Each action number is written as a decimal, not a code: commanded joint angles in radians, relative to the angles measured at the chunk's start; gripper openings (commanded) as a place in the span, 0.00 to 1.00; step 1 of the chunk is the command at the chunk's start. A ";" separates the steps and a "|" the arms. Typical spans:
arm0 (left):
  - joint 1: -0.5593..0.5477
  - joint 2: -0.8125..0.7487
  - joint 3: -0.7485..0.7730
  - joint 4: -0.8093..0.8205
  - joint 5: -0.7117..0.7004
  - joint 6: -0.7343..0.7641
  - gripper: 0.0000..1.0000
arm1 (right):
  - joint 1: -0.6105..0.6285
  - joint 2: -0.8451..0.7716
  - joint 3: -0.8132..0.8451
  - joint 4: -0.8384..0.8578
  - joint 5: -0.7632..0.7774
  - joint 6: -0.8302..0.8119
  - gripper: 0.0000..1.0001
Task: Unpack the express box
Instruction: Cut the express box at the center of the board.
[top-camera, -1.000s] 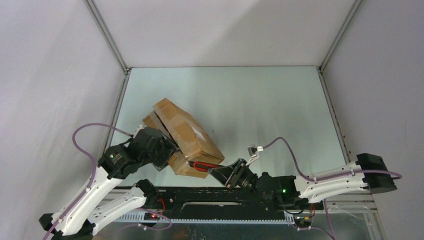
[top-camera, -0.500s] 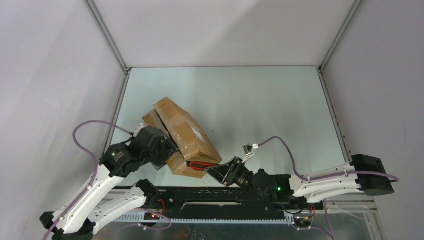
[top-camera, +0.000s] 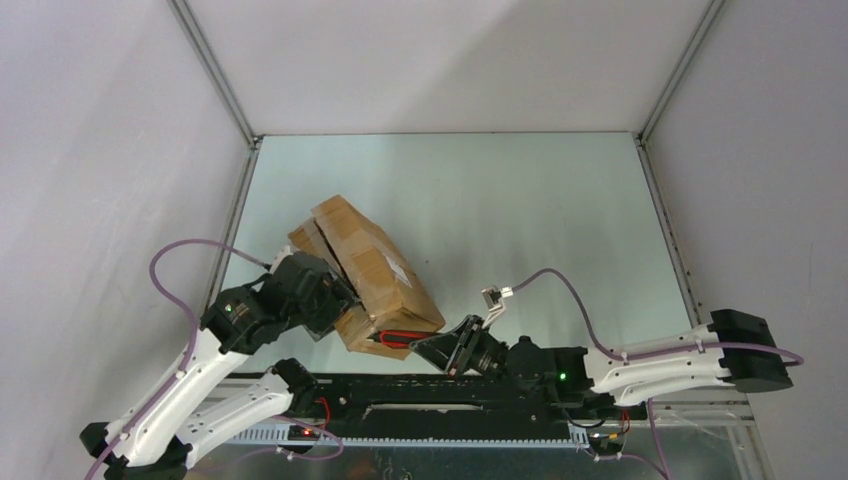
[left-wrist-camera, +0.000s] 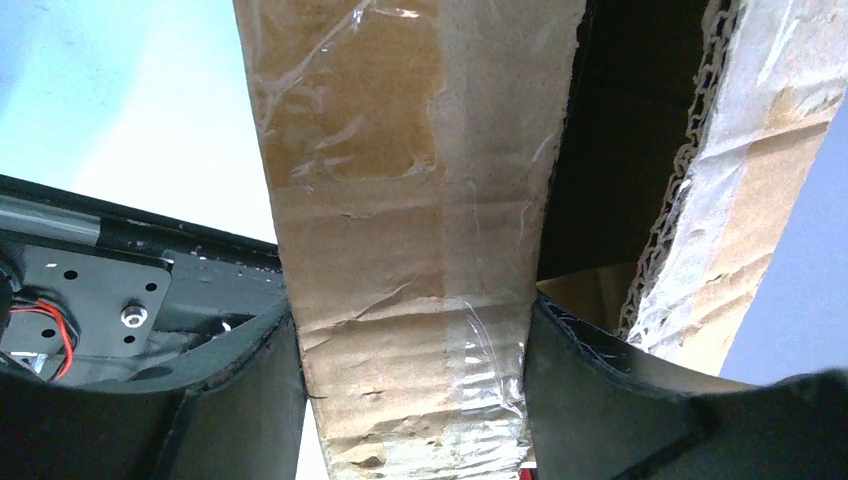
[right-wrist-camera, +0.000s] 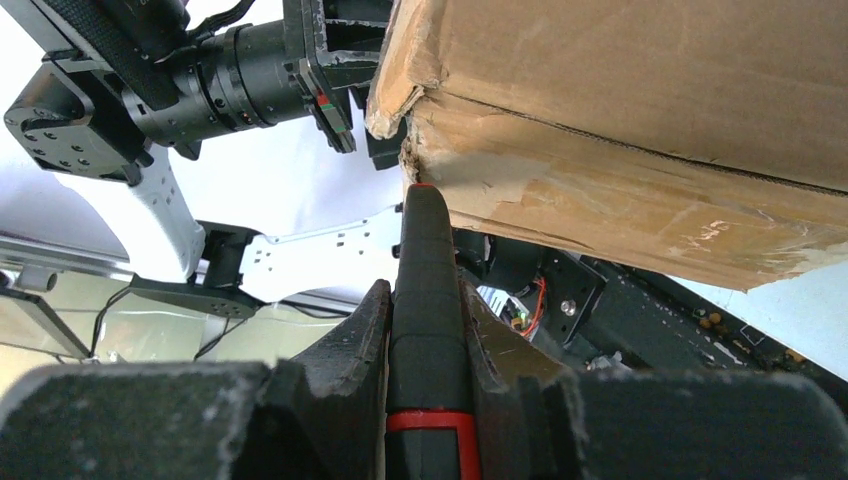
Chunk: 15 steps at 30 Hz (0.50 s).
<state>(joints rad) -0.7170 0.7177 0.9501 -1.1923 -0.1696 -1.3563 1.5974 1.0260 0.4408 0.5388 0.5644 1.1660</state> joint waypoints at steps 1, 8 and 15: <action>-0.006 -0.019 0.084 0.096 0.053 0.010 0.54 | -0.025 -0.072 -0.020 -0.058 -0.066 -0.005 0.00; -0.006 0.005 0.126 0.009 -0.005 0.065 0.56 | -0.049 -0.222 -0.020 -0.143 -0.089 -0.061 0.00; -0.007 0.076 0.187 -0.035 -0.056 0.147 0.62 | -0.036 -0.350 -0.019 -0.324 -0.053 -0.090 0.00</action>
<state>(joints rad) -0.7181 0.7620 1.0431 -1.2446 -0.1654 -1.2808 1.5536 0.7414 0.4191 0.3214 0.4828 1.1122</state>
